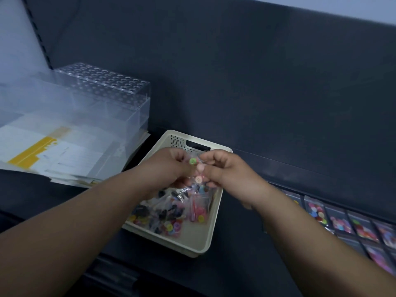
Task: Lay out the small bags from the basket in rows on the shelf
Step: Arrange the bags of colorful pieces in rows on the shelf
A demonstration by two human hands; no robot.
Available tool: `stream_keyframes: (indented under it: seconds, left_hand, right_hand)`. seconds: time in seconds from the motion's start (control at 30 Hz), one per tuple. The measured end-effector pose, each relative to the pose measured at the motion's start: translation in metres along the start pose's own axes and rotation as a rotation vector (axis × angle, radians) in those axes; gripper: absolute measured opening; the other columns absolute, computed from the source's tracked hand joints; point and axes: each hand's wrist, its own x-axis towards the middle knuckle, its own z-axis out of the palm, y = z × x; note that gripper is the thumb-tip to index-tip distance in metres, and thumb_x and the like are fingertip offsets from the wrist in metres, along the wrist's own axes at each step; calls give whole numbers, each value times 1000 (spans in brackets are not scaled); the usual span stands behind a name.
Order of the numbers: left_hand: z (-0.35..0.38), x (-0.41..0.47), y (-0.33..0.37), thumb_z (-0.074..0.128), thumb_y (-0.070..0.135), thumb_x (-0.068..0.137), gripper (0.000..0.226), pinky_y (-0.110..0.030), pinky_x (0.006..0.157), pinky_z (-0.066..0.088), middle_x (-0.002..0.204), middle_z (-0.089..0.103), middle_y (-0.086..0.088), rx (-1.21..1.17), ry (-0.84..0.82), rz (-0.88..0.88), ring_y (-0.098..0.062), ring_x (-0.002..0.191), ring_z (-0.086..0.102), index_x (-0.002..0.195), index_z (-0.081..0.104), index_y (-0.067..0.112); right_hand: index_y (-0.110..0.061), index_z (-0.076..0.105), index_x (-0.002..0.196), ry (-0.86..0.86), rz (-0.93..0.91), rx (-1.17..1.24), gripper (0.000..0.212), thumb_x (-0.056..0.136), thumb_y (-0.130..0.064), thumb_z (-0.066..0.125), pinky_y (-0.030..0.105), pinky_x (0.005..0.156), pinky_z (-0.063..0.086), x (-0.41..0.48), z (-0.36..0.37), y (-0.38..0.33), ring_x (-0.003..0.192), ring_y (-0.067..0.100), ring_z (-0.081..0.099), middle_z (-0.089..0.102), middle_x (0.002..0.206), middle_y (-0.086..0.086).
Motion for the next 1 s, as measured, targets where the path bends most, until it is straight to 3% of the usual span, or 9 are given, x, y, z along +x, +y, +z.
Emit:
stream_keyframes:
  seconds: [0.1,0.17,0.3,0.37,0.43,0.6,0.73,0.87,1.0]
  left_hand:
    - [5,-1,1,65,-8,78,23,-20,51,52,79,67,-14,-47,-75,-25,-18,63,67,92,56,8]
    - [7,2,-7,66,-8,75,30,-25,57,53,91,67,-15,60,-72,-31,-21,70,65,97,55,9]
    - [16,6,-35,79,25,70,32,-26,76,48,93,62,6,756,-126,89,-14,86,60,94,57,25]
    - [23,7,-44,78,41,67,31,-26,75,46,91,59,5,1035,-133,220,-17,87,58,81,54,26]
    - [28,9,-50,72,42,70,25,-29,80,47,95,58,1,1149,-107,303,-18,90,57,76,55,26]
    - [27,9,-48,69,21,82,10,-23,65,44,74,65,8,761,-81,189,-8,70,60,74,63,19]
    - [17,7,-28,74,17,78,20,-31,68,50,68,64,-2,349,32,111,-17,64,60,70,58,11]
    - [19,-1,-8,70,16,83,22,-18,41,38,65,63,-8,157,93,72,-11,46,55,72,52,11]
    - [37,-9,7,67,11,85,12,-19,42,39,70,68,-13,1,124,38,-17,51,61,80,56,11]
  right_hand:
    - [-6,61,89,95,-32,-14,6,85,-2,63,15,50,43,0,2,0,51,2,54,61,68,2]
    - [-7,59,80,225,-40,6,12,85,4,61,15,47,41,0,-3,3,45,1,50,59,65,4]
    - [-11,59,77,320,-9,10,15,85,1,62,24,55,45,-6,-11,11,53,9,51,59,68,6]
    - [-11,58,77,331,5,42,16,86,2,61,22,53,45,-10,-10,15,51,7,51,59,66,5]
    - [-11,58,76,334,11,62,17,86,2,61,18,50,45,-13,-8,17,48,4,51,59,66,4]
    - [-10,60,78,369,15,84,13,86,1,61,17,47,44,-23,-11,23,48,4,52,62,68,6]
    - [-3,60,86,369,18,145,5,87,1,60,18,46,43,-31,-15,21,48,6,52,63,66,5]
    - [-10,59,80,334,57,261,13,88,0,58,20,49,46,-40,-21,16,55,10,57,65,69,6]
    - [-13,55,86,252,107,382,16,86,3,59,22,54,53,-53,-34,12,61,12,66,69,74,3]
